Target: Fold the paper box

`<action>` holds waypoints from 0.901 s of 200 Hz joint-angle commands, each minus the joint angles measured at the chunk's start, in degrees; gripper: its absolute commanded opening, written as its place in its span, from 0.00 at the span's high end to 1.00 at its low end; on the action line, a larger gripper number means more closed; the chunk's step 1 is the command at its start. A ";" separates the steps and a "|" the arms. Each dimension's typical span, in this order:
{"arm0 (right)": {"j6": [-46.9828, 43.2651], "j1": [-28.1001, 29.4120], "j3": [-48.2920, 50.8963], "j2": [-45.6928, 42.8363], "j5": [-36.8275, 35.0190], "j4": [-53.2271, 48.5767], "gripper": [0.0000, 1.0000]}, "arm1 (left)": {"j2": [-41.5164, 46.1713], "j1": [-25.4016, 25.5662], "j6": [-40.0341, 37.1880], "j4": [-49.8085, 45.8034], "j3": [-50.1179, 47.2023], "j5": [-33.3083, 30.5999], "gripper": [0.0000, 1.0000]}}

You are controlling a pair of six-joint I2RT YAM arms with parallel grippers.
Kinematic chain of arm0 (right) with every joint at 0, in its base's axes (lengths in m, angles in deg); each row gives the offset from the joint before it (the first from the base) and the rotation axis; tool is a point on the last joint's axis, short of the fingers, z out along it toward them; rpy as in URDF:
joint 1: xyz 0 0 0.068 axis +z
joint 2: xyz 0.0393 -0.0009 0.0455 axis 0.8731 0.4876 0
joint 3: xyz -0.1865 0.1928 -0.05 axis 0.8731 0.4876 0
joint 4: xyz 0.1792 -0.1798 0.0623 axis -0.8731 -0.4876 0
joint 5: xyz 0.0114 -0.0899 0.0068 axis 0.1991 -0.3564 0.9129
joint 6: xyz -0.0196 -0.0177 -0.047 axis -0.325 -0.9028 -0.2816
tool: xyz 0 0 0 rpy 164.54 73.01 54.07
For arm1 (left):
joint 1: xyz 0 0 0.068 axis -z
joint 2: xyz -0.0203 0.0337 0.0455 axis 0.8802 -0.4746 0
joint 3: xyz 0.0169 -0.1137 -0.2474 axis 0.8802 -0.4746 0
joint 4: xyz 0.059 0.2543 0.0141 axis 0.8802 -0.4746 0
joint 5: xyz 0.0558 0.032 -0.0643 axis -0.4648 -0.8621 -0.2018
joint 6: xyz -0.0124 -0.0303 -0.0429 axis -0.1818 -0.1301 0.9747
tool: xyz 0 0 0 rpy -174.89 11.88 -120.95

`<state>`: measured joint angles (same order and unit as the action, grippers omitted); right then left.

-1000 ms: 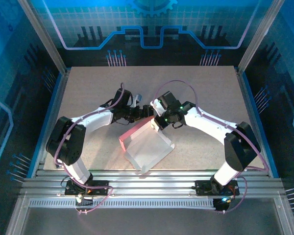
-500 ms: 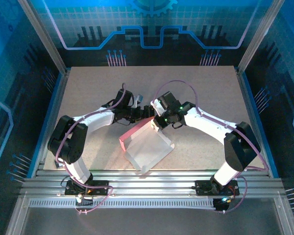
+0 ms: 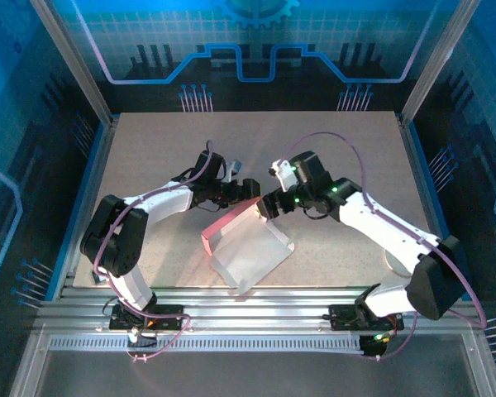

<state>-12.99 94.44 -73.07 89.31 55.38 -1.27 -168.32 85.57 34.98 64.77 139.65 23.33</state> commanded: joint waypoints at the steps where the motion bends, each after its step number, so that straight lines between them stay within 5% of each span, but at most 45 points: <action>1: 1.19 -3.04 1.88 -0.85 7.75 1.73 0.10 | -1.18 0.62 -1.95 -0.55 -0.09 -0.81 0.09; 44: -3.26 -5.06 9.13 -4.15 7.43 11.23 0.18 | -1.11 0.71 -2.32 -1.34 0.51 -0.74 0.09; 67: -4.79 -5.93 11.55 -3.61 4.58 14.21 0.44 | -1.17 0.67 -2.35 -1.54 0.70 -0.85 0.09; 95: -6.06 -7.08 14.68 -1.88 5.65 18.68 0.60 | -1.76 0.76 -2.42 -1.81 0.79 -1.20 0.09; 180: -7.43 -5.70 15.38 6.59 3.31 26.22 0.60 | -1.11 0.79 -3.35 -2.95 0.60 -1.73 0.09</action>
<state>-18.65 88.13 -58.45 94.42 59.88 21.22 -168.72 85.83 33.89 65.12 139.80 23.26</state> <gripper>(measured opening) 0.403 0.908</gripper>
